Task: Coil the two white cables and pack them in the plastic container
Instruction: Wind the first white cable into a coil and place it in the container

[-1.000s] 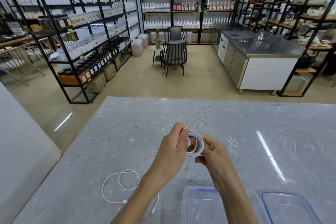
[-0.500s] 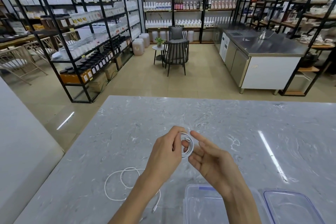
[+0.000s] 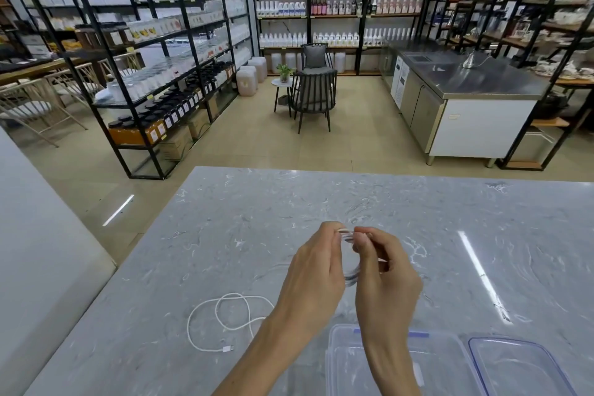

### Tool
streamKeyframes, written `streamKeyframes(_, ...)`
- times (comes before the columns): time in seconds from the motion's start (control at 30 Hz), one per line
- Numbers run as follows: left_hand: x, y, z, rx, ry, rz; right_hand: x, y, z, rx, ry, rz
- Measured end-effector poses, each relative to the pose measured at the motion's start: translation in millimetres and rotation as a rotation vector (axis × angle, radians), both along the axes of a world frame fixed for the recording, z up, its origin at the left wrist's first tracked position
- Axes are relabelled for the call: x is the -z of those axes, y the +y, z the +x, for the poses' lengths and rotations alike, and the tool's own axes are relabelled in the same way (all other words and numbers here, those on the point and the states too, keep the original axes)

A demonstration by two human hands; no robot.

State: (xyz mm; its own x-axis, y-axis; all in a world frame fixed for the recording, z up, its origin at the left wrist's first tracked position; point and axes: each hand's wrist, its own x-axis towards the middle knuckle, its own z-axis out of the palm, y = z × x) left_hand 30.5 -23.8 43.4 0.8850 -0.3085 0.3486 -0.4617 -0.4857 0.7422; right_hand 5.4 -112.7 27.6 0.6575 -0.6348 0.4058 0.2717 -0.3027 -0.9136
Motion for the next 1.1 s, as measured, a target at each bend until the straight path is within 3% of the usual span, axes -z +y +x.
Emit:
streamKeyframes(0.37, -11.0, 4.3, -17.4, 0.177, -0.027, -0.086, -19.9, -16.5, 0.8, 0.111, -0.150, 0.173)
streamKeyframes(0.47, -15.1, 4.2, -16.7, 0.187, -0.063, -0.073, -30.6, -22.8, -1.3, 0.054, -0.184, 0.253)
streamKeyframes(0.67, -5.2, 18.5, 2.6, 0.038, -0.110, -0.085, -23.2, -30.5, -12.7, -0.386, 0.131, 0.311)
streamKeyframes(0.87, 9.9, 14.7, -0.5, 0.041, -0.082, -0.031, -19.5, -25.3, -13.8, -0.483, 0.274, 0.315)
streamKeyframes(0.97, 16.3, 16.1, -1.9, 0.088, 0.002, -0.104, -15.6, -28.4, -11.9, -0.540, 0.344, 0.286)
streamKeyframes(1.1, 26.8, 22.6, 3.8, 0.095, 0.344, -0.306, -6.1, -35.5, -11.6, -0.585, 0.397, 0.304)
